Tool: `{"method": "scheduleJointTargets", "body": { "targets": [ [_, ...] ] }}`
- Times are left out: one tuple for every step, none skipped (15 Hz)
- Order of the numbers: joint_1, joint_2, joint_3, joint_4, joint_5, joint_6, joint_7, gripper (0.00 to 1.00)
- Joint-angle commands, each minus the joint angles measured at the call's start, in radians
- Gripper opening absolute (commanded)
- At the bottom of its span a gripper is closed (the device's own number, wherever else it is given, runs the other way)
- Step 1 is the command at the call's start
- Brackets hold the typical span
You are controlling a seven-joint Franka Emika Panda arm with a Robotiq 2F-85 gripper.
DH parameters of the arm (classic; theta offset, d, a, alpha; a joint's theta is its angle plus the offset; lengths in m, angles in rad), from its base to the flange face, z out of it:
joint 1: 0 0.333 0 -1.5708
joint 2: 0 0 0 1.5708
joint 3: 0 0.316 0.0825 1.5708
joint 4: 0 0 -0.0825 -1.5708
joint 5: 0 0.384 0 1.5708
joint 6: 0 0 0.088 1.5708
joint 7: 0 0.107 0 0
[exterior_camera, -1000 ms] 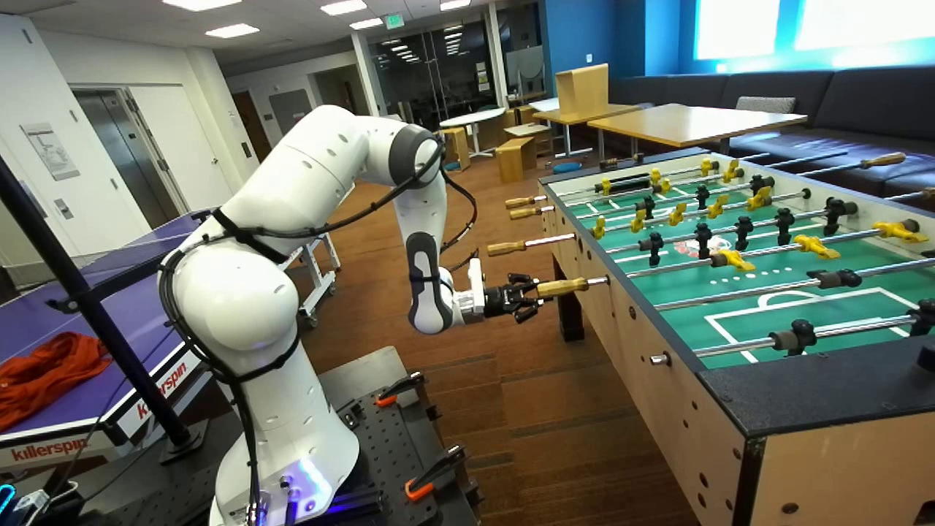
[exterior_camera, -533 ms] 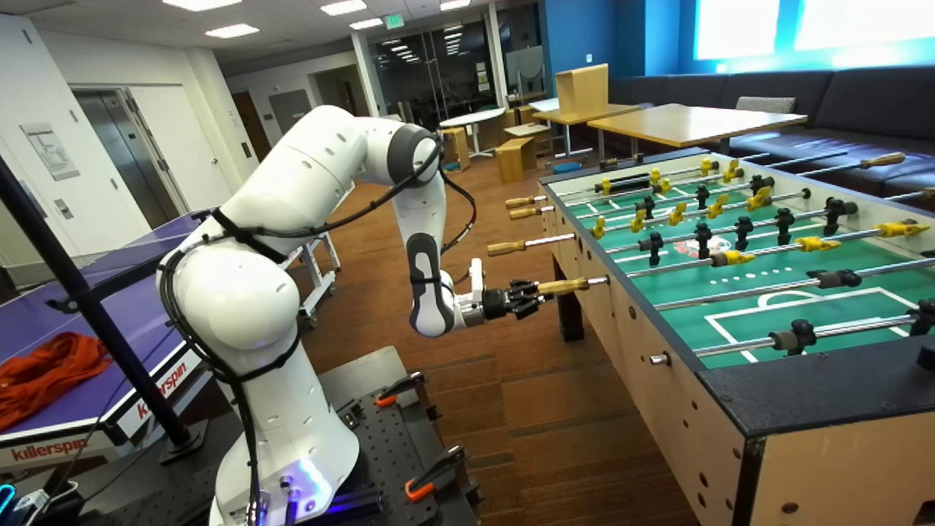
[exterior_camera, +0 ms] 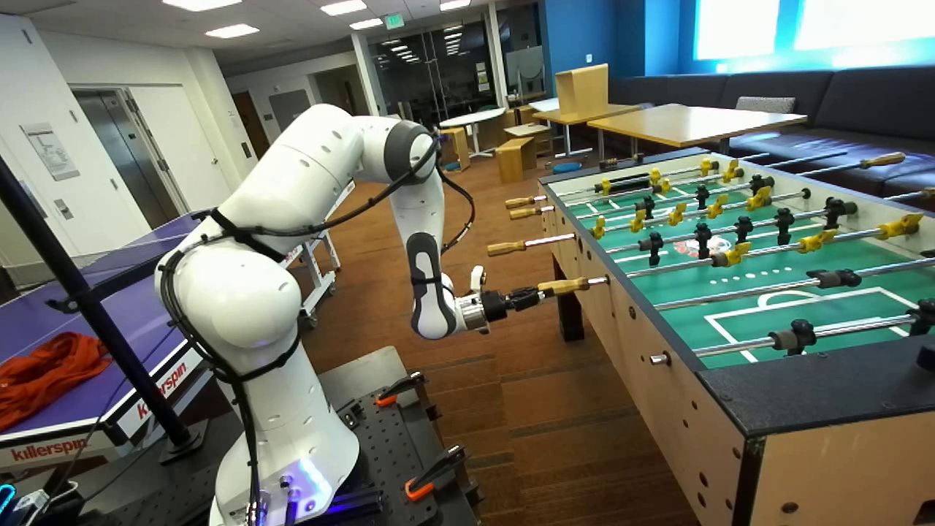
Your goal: Rotate the lest yellow rod
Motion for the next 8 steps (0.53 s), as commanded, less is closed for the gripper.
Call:
{"method": "scheduleJointTargets", "body": {
  "targets": [
    [0.032, -0.067, -0.026, -0.023, -0.026, 0.051, -0.221, 0.16],
    [0.033, -0.072, -0.031, -0.030, -0.043, 0.065, -0.269, 0.16],
    [0.005, -0.018, -0.011, -0.021, -0.010, 0.024, -0.160, 0.41],
    [0.005, -0.024, -0.013, -0.026, -0.013, 0.031, -0.196, 0.41],
    [0.004, -0.027, -0.013, -0.029, -0.014, 0.035, -0.214, 0.41],
    [0.004, -0.027, -0.013, -0.030, -0.014, 0.035, -0.223, 0.41],
    [0.004, -0.027, -0.014, -0.030, -0.014, 0.035, -0.225, 0.41],
    [0.005, -0.027, -0.014, -0.030, -0.015, 0.036, -0.227, 0.41]
  ]
}}
